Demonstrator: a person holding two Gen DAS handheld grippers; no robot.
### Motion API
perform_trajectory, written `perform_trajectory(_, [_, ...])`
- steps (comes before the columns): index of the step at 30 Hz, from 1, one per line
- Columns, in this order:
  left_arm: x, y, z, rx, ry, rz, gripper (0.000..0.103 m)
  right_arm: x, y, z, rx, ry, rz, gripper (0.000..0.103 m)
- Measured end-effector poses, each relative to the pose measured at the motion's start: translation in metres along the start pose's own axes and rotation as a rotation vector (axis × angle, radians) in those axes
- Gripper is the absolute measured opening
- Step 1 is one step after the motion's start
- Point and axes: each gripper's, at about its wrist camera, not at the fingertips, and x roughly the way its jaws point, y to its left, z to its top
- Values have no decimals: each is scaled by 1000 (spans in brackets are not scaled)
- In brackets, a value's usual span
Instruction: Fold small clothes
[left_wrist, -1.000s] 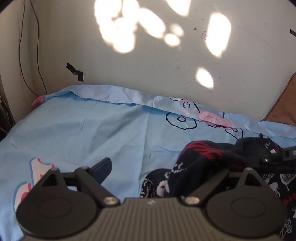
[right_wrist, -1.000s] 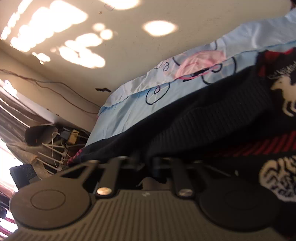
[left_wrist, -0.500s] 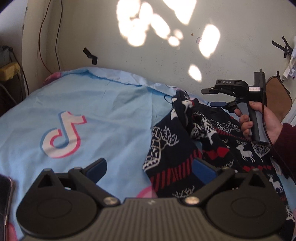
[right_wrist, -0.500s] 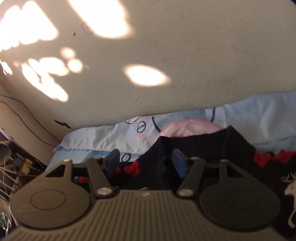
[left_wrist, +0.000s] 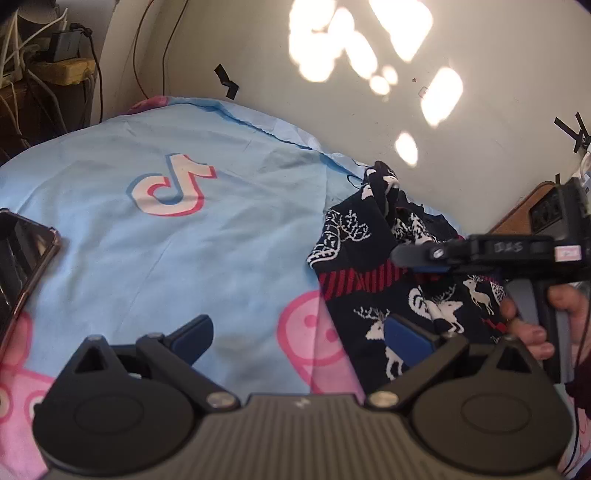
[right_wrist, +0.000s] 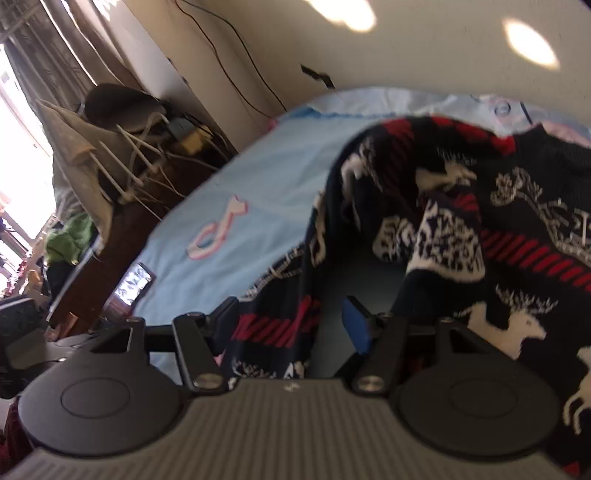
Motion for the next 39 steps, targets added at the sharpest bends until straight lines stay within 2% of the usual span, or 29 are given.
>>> perform_trajectory(1, [-4, 1, -2, -3, -9, 4, 102, 12, -1, -2, 12, 27, 1, 13])
perform_trajectory(3, [-11, 7, -4, -14, -25, 11, 102, 29, 8, 4, 48, 39, 65, 10])
perform_trajectory(8, [-31, 28, -7, -60, -62, 46, 102, 60, 84, 49, -56, -22, 205, 9])
perform_trajectory(11, [-42, 37, -8, -91, -82, 64, 102, 95, 116, 77, -69, -43, 226, 11])
perform_trajectory(12, [-46, 39, -8, -102, -90, 67, 102, 108, 122, 83, -89, -55, 213, 16])
perform_trajectory(13, [-49, 41, -9, -111, -98, 66, 102, 119, 124, 86, -121, -61, 184, 30])
perform_trajectory(15, [-54, 41, -10, -115, -108, 49, 102, 136, 116, 84, -155, -58, 88, 45])
perform_trajectory(16, [-54, 40, -12, -109, -111, 38, 102, 135, 99, 80, -121, -46, 63, 45])
perform_trajectory(18, [-51, 38, -14, -93, -101, 4, 102, 127, 70, 76, -22, -15, 96, 45])
perform_trajectory(21, [-38, 25, -18, -55, -75, -74, 101, 76, 31, 71, 79, -58, 154, 45])
perform_trajectory(24, [-28, -1, -23, 3, -47, -165, 94, -9, 0, 51, 100, -151, 158, 46])
perform_trajectory(28, [-13, -44, -36, 109, 35, -259, 88, -115, -44, 6, 119, -266, 98, 46])
perform_trajectory(31, [-1, -68, -49, 169, 115, -272, 84, -182, -69, -44, 115, -344, -11, 46])
perform_trajectory(33, [6, -80, -59, 188, 185, -262, 71, -215, -81, -84, 146, -380, -84, 46])
perform_trajectory(35, [5, -89, -66, 215, 199, -238, 68, -240, -91, -122, 194, -409, -129, 46])
perform_trajectory(37, [4, -93, -68, 219, 229, -227, 57, -254, -98, -154, 227, -426, -176, 46])
perform_trajectory(38, [3, -94, -69, 210, 242, -223, 46, -261, -102, -169, 241, -434, -206, 46])
perform_trajectory(39, [3, -94, -70, 197, 256, -218, 30, -266, -105, -182, 253, -439, -223, 46])
